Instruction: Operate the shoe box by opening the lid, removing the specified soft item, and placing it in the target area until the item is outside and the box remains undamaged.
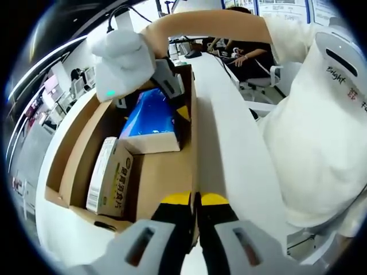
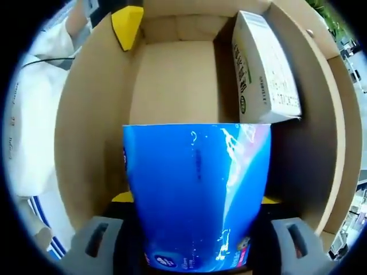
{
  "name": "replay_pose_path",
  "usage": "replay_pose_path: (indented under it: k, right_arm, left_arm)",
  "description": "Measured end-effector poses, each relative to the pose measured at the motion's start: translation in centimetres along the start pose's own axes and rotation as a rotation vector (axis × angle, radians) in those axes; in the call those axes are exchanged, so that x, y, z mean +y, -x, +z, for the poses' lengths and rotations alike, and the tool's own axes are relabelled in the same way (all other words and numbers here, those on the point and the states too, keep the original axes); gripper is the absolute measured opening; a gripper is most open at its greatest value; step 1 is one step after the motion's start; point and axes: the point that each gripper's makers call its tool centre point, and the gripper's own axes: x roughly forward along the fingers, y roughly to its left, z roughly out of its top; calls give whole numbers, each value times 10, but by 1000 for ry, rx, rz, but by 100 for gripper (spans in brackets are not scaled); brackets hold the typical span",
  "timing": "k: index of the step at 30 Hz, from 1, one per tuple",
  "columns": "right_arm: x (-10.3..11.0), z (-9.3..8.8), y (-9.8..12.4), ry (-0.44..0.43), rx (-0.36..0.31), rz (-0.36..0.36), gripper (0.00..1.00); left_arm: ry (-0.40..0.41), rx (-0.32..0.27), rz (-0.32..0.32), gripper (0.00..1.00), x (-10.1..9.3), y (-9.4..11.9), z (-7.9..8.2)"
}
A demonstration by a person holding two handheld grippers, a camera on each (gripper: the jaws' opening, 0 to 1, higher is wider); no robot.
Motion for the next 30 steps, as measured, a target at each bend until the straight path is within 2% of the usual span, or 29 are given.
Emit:
replay_pose_path:
  k: [2, 6, 8, 11, 14, 17, 19, 21, 23, 30]
  right_arm:
    - [-6, 2, 2, -26, -45, 6, 71]
    - [-4, 4, 1, 12, -15, -6, 70]
    - [-2, 6, 2, 53, -17, -7, 70]
    - [0, 10, 8, 45, -39, 9, 70]
    - [-4, 11, 16, 79, -40, -19, 70]
    - [-2, 11, 24, 70, -40, -20, 70]
    - [-5, 17, 33, 90, -74, -33, 69]
    - [3, 20, 40, 33, -95, -4, 69]
    - [-3, 22, 46, 56, -100, -16, 69]
    - [8, 21, 54, 86, -81, -56, 70]
  left_arm:
    - [4, 0, -4, 2, 0, 0, 0]
    - [-1, -2, -2, 2, -1, 0, 0]
    - [1, -2, -4, 2, -1, 0, 0]
    - [5, -6, -7, 2, -1, 1, 0]
    - [0, -5, 0, 2, -1, 0, 0]
    - [0, -7, 5, 2, -1, 0, 0]
    - [2, -8, 5, 2, -2, 0, 0]
    - [4, -7, 2, 2, -2, 0, 1]
    - [4, -6, 1, 2, -2, 0, 1]
    - [4, -7, 0, 2, -2, 0, 1]
